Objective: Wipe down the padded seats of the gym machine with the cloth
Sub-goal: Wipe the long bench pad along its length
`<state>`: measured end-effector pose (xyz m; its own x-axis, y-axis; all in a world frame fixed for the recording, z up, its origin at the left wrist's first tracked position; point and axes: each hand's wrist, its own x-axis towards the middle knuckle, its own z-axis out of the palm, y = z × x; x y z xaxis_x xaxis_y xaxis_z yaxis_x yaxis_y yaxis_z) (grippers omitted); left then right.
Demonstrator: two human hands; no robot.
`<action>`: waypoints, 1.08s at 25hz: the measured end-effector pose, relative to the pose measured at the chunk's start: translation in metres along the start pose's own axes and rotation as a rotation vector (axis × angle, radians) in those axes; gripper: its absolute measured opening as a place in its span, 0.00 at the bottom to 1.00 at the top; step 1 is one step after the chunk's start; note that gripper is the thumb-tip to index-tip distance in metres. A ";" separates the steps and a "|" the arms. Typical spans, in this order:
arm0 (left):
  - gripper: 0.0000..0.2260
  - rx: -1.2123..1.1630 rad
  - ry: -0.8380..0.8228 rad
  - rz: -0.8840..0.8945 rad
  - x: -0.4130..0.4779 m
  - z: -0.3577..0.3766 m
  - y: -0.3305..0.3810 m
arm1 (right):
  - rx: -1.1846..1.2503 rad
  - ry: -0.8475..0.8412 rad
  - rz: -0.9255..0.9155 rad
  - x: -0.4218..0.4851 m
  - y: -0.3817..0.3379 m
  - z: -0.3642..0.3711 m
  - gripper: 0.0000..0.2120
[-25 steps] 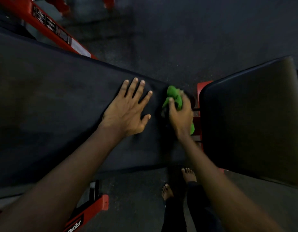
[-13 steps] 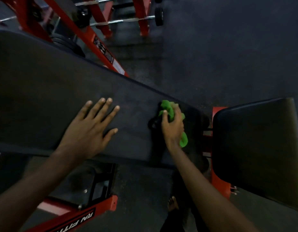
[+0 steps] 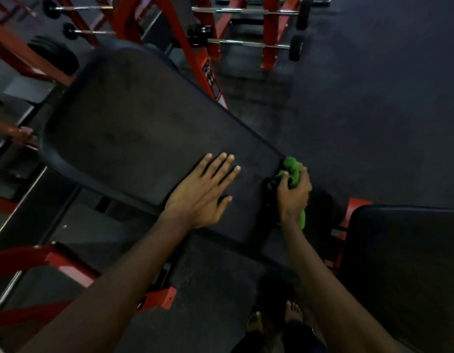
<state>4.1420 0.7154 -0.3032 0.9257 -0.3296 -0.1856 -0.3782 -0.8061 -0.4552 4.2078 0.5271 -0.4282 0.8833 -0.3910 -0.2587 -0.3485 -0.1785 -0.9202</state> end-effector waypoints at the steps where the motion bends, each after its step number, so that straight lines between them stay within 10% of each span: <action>1: 0.32 0.003 -0.003 -0.002 -0.001 0.001 0.001 | 0.026 -0.051 -0.127 -0.028 -0.010 0.005 0.23; 5: 0.33 -0.028 0.028 -0.026 -0.003 0.001 0.000 | -0.009 -0.369 -0.590 -0.101 0.007 -0.009 0.26; 11: 0.33 -0.041 0.088 -0.349 -0.028 -0.039 -0.034 | -0.029 -0.050 0.055 0.002 -0.004 -0.006 0.33; 19: 0.31 0.065 0.183 -0.405 -0.086 -0.048 -0.124 | -0.002 -0.411 -0.739 -0.134 -0.079 0.031 0.25; 27: 0.31 0.033 0.196 -0.425 -0.085 -0.050 -0.124 | 0.070 -0.196 -0.435 -0.095 -0.125 0.064 0.25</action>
<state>4.1105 0.8183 -0.1876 0.9798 -0.0628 0.1899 0.0376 -0.8746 -0.4833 4.1874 0.6445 -0.3078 0.9873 -0.1144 0.1098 0.0821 -0.2238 -0.9712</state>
